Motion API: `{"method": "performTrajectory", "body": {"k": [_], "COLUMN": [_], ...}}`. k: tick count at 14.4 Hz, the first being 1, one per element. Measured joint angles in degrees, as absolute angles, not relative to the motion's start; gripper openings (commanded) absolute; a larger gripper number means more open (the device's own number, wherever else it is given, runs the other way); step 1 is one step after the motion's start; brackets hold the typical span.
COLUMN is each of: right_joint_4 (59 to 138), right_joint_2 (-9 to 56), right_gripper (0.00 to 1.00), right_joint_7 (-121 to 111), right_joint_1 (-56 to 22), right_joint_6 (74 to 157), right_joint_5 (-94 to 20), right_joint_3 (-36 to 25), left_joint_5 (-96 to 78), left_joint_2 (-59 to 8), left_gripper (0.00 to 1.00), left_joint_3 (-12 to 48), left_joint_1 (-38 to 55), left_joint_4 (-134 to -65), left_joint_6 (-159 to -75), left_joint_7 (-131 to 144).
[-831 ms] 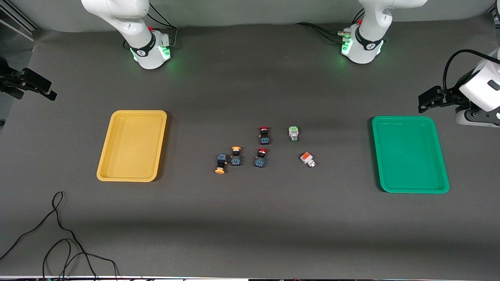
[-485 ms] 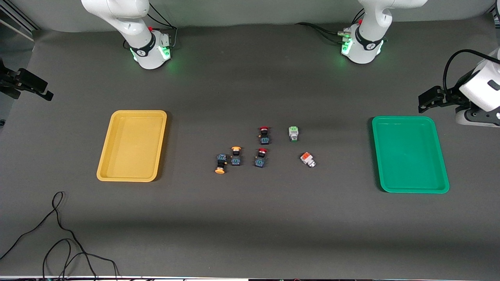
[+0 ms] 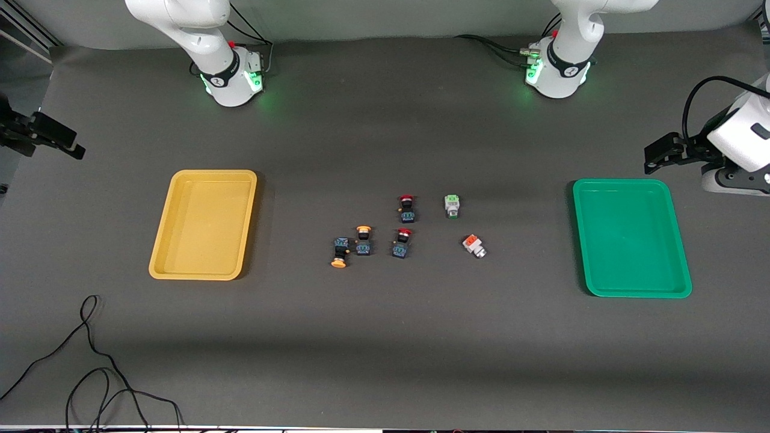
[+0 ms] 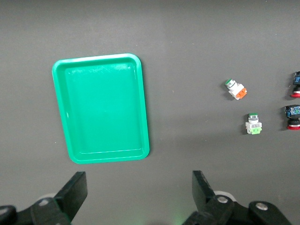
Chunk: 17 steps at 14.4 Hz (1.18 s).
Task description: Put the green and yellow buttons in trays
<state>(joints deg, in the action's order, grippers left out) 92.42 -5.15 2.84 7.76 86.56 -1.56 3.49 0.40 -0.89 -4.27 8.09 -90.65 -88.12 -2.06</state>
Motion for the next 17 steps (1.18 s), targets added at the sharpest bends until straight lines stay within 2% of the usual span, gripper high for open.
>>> {"method": "performTrajectory", "body": {"k": [7,11,13,17], "right_joint_4": [95.9,95.7,95.1,94.9], "right_joint_2": [-2.6,-1.1,-0.6,0.0], "right_gripper": [1.00,1.00,1.00,1.00], "right_joint_7": [2.6,2.6,2.8,7.9], "right_joint_1": [6.3,4.8,4.8,2.8], "right_joint_6": [86.5,86.9,87.0,87.0], "right_joint_5": [-1.6,-1.6,-1.6,-2.0], "right_joint_3": [3.5,3.5,3.5,4.0], "left_joint_5": [0.3,-0.7,-0.8,-1.0], "left_joint_2": [-0.9,-1.3,-1.7,-2.1], "left_gripper": [1.00,1.00,1.00,1.00], "left_joint_3": [-4.1,-0.5,3.1,11.6], "left_joint_1": [8.2,9.6,10.9,16.8], "left_joint_4": [-90.8,-94.9,-98.3,-106.5], "left_joint_6": [-87.8,-88.9,-92.7,-106.2], "left_joint_7": [-0.4,4.3,9.5,27.0]}}
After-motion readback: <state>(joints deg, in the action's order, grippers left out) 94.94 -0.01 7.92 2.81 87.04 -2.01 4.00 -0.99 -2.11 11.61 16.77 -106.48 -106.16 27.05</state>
